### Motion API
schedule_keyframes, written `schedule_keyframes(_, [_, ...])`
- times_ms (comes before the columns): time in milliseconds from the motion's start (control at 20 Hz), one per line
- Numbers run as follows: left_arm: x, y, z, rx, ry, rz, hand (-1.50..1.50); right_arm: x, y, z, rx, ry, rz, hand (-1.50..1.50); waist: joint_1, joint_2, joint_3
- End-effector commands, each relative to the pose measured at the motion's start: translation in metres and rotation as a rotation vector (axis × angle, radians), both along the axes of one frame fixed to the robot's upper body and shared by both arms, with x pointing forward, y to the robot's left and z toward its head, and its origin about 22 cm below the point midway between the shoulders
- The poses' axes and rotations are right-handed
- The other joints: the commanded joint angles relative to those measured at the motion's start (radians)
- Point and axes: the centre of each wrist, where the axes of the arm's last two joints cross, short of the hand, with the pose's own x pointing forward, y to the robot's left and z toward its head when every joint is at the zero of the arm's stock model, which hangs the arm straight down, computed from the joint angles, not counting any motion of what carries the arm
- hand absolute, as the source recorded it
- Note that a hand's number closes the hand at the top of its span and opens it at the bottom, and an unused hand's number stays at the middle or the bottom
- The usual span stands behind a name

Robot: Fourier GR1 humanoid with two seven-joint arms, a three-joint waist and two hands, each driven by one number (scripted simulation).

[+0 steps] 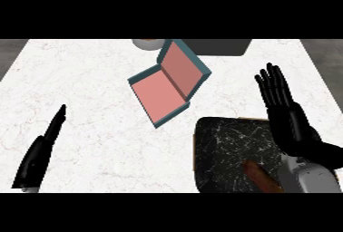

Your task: Pick the sweet potato from the tray and place it in the cardboard box

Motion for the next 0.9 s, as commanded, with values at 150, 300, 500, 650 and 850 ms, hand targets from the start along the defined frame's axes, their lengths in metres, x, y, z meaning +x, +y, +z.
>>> schedule_keyframes(150, [0.009,0.003,0.008,-0.063,-0.009,0.072,0.0,-0.023,0.034,0.031,-0.321,-0.201,0.382,-1.5,0.015,0.007,0.031])
schedule_keyframes(300, [0.003,0.001,-0.004,-0.078,0.042,0.098,0.0,0.0,-0.02,0.072,-0.864,-0.342,0.129,-1.5,-0.043,-0.042,-0.008])
schedule_keyframes(500, [0.019,-0.008,0.0,-0.147,0.048,0.119,0.0,-0.062,0.014,-0.017,-0.655,-0.297,0.076,-1.5,-0.008,0.016,0.034])
schedule_keyframes(650, [0.011,-0.017,0.001,-0.147,0.059,0.092,0.0,-0.073,-0.012,-0.013,-0.649,-0.323,0.133,-1.5,0.007,0.016,0.034])
schedule_keyframes(850, [0.008,-0.018,0.005,-0.14,0.051,0.089,0.0,-0.073,-0.035,0.018,-0.952,-0.357,0.19,-1.5,0.002,0.011,0.033])
